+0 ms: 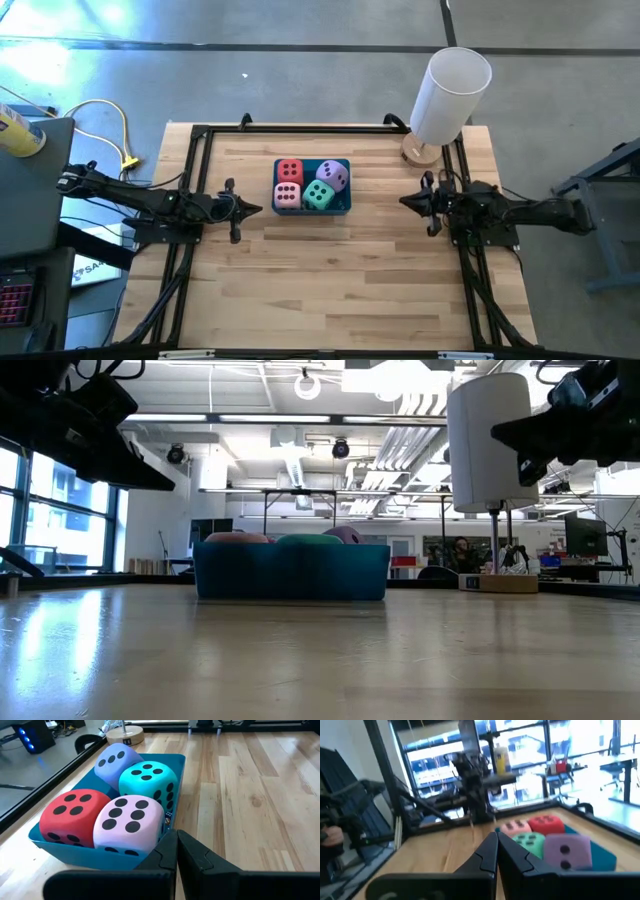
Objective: Pick & Place Dice
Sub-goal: Return to Home Position
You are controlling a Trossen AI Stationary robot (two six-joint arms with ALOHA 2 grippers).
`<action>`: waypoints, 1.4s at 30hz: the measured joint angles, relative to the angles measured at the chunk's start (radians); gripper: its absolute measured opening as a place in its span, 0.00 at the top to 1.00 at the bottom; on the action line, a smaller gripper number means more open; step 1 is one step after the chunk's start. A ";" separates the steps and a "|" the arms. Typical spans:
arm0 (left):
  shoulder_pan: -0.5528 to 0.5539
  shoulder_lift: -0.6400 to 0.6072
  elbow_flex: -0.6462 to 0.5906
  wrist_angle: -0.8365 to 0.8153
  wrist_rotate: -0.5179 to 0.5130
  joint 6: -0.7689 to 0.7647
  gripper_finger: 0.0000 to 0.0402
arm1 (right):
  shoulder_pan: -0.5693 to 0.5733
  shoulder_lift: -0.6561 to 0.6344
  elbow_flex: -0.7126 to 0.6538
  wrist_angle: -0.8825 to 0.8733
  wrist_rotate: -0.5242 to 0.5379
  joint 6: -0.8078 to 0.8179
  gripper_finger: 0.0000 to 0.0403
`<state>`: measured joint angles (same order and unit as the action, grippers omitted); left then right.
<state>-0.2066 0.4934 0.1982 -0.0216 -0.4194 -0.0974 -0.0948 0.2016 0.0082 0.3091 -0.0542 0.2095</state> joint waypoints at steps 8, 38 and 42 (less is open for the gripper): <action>0.000 0.000 0.000 0.000 0.000 -0.001 1.00 | 0.000 -0.031 0.000 -0.165 0.106 -0.004 1.00; -0.180 -0.385 -0.001 -0.083 0.070 -0.024 1.00 | 0.001 -0.013 -0.001 -0.239 0.235 0.108 0.99; -0.216 -0.472 -0.024 -0.086 0.069 -0.014 1.00 | 0.001 -0.013 -0.001 -0.239 0.235 0.108 0.99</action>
<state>-0.4229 0.0210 0.1738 -0.1077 -0.3504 -0.1110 -0.0937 0.1890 0.0071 0.0704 0.1806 0.3172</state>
